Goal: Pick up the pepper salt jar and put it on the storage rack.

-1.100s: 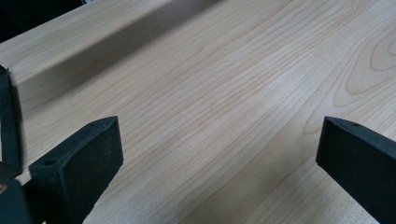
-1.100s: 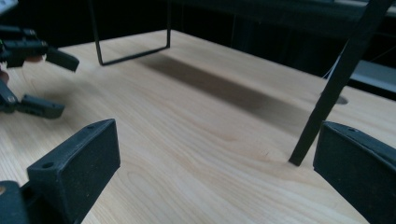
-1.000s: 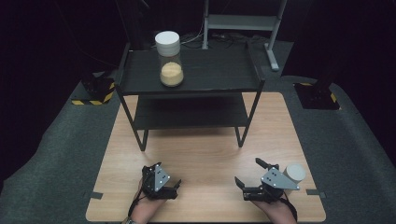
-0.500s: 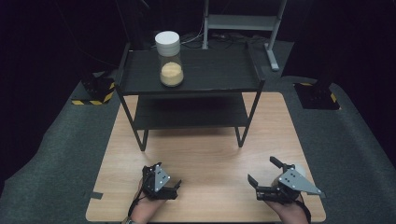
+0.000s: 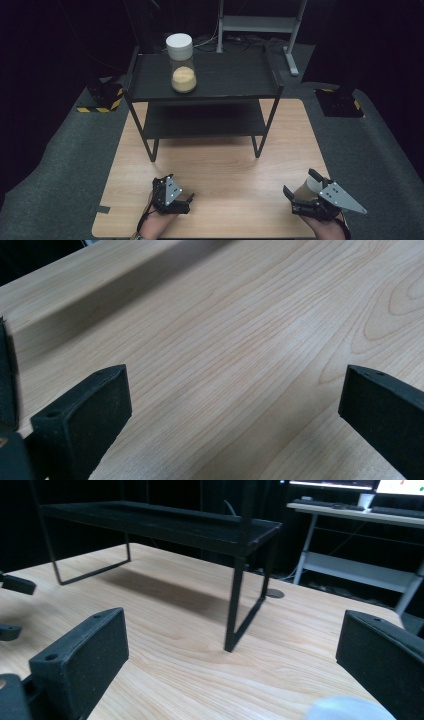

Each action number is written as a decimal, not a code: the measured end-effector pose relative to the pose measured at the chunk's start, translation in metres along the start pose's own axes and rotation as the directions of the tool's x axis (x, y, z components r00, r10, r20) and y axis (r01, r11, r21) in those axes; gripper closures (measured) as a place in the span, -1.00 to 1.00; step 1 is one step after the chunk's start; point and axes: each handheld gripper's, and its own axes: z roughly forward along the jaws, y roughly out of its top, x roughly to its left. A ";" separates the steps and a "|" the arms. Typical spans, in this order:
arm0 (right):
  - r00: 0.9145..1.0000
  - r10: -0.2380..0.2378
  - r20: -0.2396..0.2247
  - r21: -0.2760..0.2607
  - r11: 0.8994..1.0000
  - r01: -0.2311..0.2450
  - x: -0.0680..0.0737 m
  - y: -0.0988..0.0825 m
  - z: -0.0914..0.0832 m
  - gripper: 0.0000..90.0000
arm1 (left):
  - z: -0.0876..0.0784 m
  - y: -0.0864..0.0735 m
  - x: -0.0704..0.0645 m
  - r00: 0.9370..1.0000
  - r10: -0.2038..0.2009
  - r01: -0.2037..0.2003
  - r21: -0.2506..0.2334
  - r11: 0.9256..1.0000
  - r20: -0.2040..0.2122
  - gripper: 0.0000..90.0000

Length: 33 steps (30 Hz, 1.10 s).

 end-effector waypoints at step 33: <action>0.989 0.101 0.106 0.079 0.991 -0.109 -0.020 -0.041 -0.017 -0.78 | 0.000 0.000 0.000 1.000 0.003 -0.003 -0.003 1.000 -0.001 -0.98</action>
